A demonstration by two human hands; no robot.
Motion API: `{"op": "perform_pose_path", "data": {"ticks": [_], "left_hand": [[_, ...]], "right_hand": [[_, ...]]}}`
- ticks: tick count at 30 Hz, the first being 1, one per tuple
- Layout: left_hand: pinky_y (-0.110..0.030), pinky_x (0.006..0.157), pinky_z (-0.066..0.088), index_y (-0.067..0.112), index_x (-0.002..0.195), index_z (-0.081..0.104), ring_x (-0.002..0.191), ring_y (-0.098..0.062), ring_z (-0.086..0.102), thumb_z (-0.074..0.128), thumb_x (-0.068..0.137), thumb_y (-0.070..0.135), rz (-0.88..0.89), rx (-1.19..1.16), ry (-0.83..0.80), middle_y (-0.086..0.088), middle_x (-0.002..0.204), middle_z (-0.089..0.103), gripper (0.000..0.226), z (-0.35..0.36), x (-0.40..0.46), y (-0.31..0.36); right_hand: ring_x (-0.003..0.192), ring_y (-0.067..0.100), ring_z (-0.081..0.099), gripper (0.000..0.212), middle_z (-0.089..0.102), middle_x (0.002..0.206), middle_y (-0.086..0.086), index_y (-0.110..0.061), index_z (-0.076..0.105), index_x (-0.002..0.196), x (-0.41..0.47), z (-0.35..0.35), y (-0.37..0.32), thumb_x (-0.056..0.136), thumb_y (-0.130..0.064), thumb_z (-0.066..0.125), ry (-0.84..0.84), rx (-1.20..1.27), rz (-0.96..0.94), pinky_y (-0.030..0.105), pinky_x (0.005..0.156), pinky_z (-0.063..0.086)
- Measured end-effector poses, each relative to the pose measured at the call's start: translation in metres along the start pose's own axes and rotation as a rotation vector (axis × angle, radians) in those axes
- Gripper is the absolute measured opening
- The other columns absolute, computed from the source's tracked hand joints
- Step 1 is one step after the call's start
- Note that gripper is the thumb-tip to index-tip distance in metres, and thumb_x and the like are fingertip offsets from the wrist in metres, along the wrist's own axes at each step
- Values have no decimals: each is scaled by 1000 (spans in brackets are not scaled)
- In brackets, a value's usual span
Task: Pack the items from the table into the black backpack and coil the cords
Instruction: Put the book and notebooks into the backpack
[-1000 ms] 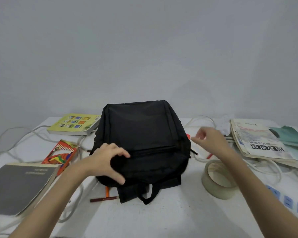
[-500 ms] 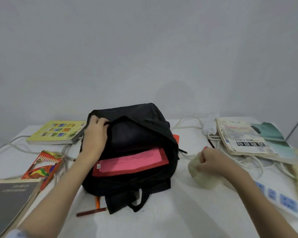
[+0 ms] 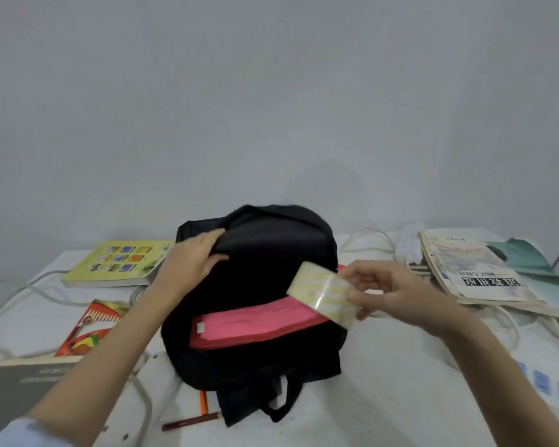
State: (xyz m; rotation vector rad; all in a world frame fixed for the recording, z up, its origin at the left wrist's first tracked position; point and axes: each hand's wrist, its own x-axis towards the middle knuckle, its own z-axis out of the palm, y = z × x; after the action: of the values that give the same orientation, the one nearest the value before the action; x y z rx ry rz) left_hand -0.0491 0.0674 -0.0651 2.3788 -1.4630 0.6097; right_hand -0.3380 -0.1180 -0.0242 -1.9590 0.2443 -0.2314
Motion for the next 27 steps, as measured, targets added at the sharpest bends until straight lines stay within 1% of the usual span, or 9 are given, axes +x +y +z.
{"op": "perform_pose_path", "data": {"ticks": [2, 4, 7, 10, 14, 19, 21, 25, 27], "left_hand": [[-40, 60, 55, 3, 112, 64, 75, -35, 69, 50, 82, 39, -2, -4, 152, -16, 98, 71, 49, -17, 17, 2], [-39, 60, 55, 4, 111, 65, 76, -34, 69, 45, 83, 36, 8, -30, 241, -14, 98, 72, 47, -29, 30, 6], [-39, 60, 56, 6, 111, 65, 77, -32, 69, 44, 84, 34, 20, -53, 304, -11, 97, 72, 44, -38, 39, 9], [-37, 58, 56, 7, 109, 66, 73, -30, 69, 45, 82, 31, 59, -36, 327, -9, 93, 72, 41, -40, 44, 8], [-35, 58, 54, 10, 106, 65, 71, -29, 68, 44, 80, 29, 68, -39, 343, -7, 90, 72, 38, -37, 46, -3], [-37, 57, 55, 13, 104, 64, 69, -29, 68, 43, 80, 32, 61, -100, 305, -6, 86, 72, 38, -30, 50, -3], [-37, 52, 54, 15, 103, 62, 64, -29, 66, 43, 77, 31, 106, -85, 263, -6, 81, 71, 36, -23, 49, 6], [-40, 63, 54, 15, 105, 66, 73, -30, 67, 38, 78, 39, -5, -158, 254, -5, 86, 72, 46, -24, 48, -4], [-40, 67, 53, 16, 108, 66, 78, -30, 67, 36, 79, 44, -25, -169, 263, -4, 88, 72, 49, -25, 47, -11]], "right_hand": [[77, 13, 59, 18, 67, 87, 0, -21, 68, 97, 8, 20, 1, 81, -12, 65, 11, -54, -125, 33, 73, 51], [75, 9, 56, 23, 63, 85, -17, -31, 67, 95, 20, 43, 1, 77, -18, 61, 94, -116, -260, 22, 71, 46], [87, 6, 54, 28, 62, 91, -19, -15, 71, 104, 60, 69, 6, 79, -8, 59, 227, -346, -473, 9, 80, 39], [103, 16, 51, 26, 61, 102, 4, -10, 69, 104, 117, 83, 23, 81, -2, 60, 215, -665, -418, 25, 86, 44], [115, 25, 45, 21, 52, 113, 9, -4, 63, 100, 162, 93, 54, 84, 3, 51, 44, -1038, -272, 34, 79, 48], [109, 27, 47, 27, 52, 116, 14, -6, 61, 116, 178, 109, 46, 91, -13, 55, -24, -819, -344, 29, 95, 37], [107, 29, 51, 29, 52, 116, 18, -3, 62, 118, 192, 119, 39, 92, -14, 54, 7, -741, -294, 30, 96, 40], [108, 29, 55, 25, 54, 116, 15, 2, 64, 109, 200, 142, 50, 88, -9, 58, 158, -559, -273, 29, 95, 42], [111, 19, 50, 37, 52, 118, 8, -4, 60, 116, 187, 157, 63, 80, -7, 67, 356, -408, -264, 25, 100, 38]]}}
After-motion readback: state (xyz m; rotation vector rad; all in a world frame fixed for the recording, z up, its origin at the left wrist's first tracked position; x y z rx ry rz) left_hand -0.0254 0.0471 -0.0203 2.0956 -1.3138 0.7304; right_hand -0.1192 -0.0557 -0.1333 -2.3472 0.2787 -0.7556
